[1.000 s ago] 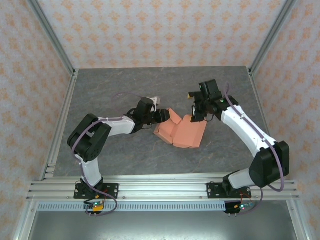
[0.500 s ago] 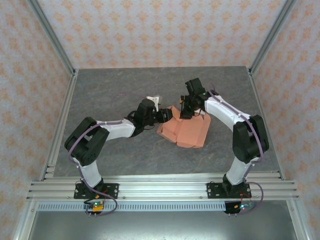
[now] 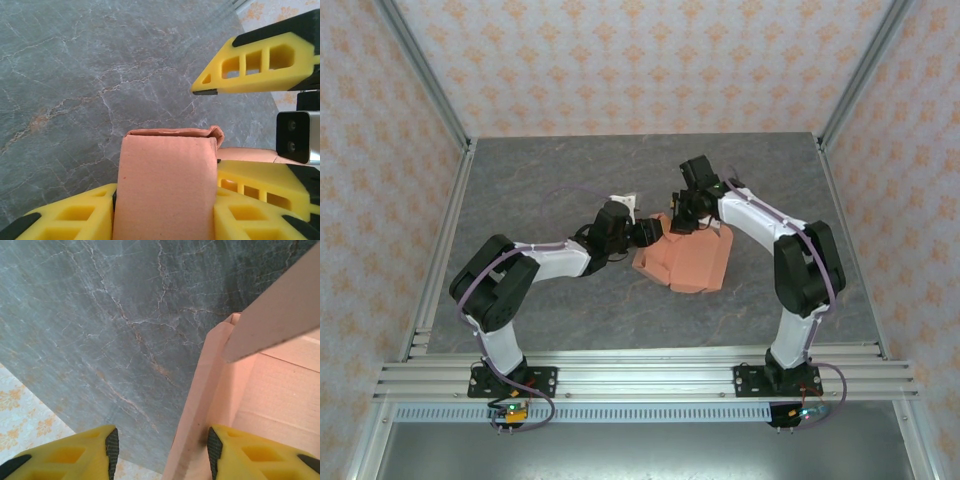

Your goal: Fold the paper box

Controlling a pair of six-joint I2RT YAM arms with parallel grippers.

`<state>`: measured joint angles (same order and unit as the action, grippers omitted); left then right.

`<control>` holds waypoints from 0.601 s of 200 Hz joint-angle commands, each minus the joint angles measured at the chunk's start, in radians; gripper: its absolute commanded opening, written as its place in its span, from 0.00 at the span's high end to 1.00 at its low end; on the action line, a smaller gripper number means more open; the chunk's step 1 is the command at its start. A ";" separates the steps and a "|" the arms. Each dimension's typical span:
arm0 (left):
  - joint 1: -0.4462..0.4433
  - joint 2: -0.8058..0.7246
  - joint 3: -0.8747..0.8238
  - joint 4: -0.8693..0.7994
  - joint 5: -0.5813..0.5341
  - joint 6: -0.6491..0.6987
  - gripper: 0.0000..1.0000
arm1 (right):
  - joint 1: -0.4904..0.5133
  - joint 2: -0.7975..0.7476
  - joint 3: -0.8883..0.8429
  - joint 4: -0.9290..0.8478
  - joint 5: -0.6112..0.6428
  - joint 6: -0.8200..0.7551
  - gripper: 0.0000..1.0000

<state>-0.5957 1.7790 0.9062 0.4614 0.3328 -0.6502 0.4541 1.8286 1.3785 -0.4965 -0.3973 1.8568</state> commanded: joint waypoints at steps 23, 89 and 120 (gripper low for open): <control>-0.030 -0.027 0.008 0.061 -0.027 0.058 0.58 | 0.014 0.006 0.047 -0.030 -0.027 0.018 0.45; -0.036 -0.041 0.002 0.034 -0.116 0.061 0.59 | 0.019 0.004 0.215 -0.283 0.058 -0.069 0.38; -0.038 -0.030 0.002 0.047 -0.115 0.048 0.59 | 0.034 0.007 0.215 -0.293 0.085 -0.044 0.37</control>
<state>-0.6300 1.7782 0.9062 0.4622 0.2508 -0.6014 0.4721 1.8301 1.5814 -0.7055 -0.3557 1.8053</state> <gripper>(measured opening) 0.407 0.629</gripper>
